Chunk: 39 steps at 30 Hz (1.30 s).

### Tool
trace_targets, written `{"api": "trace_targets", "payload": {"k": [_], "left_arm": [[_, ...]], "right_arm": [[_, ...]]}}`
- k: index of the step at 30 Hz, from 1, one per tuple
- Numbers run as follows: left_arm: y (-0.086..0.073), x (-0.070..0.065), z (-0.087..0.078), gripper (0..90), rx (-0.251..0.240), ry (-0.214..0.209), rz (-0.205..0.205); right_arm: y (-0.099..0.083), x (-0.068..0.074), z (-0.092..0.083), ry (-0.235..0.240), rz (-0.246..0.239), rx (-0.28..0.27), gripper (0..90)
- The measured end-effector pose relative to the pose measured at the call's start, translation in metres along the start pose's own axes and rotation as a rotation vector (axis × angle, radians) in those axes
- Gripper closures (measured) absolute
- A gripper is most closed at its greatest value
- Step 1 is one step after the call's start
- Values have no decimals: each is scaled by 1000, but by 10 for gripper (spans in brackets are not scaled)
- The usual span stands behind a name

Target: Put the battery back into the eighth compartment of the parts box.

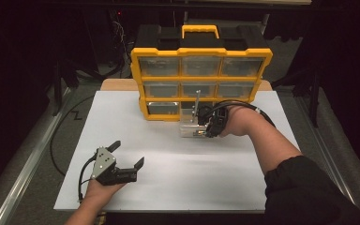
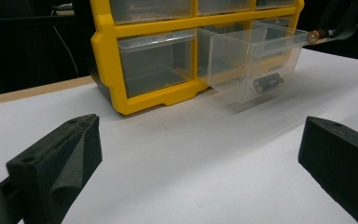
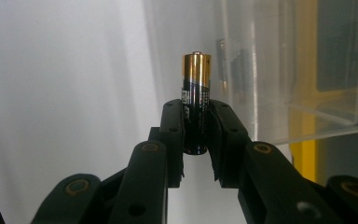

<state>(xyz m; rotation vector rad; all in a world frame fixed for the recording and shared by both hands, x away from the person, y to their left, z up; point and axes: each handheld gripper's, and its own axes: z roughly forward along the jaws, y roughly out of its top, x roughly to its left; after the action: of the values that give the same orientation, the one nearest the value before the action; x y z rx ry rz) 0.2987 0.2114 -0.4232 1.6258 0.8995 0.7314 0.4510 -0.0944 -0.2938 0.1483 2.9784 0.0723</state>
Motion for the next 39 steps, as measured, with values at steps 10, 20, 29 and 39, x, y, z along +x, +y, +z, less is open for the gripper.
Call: {"api": "trace_targets", "payload": {"k": [10, 20, 29, 39], "left_arm": [[0, 1, -1, 4, -4, 1, -5], [0, 1, -1, 4, -6, 3, -11], [0, 2, -1, 4, -7, 4, -16], [0, 2, -1, 4, -3, 2, -13]], "right_arm": [[9, -12, -10, -17, 0, 11, 789], [15, -24, -11, -22, 6, 14, 789], [18, -36, -10, -30, 18, 14, 789], [19, -46, -2, -37, 29, 19, 789]]}}
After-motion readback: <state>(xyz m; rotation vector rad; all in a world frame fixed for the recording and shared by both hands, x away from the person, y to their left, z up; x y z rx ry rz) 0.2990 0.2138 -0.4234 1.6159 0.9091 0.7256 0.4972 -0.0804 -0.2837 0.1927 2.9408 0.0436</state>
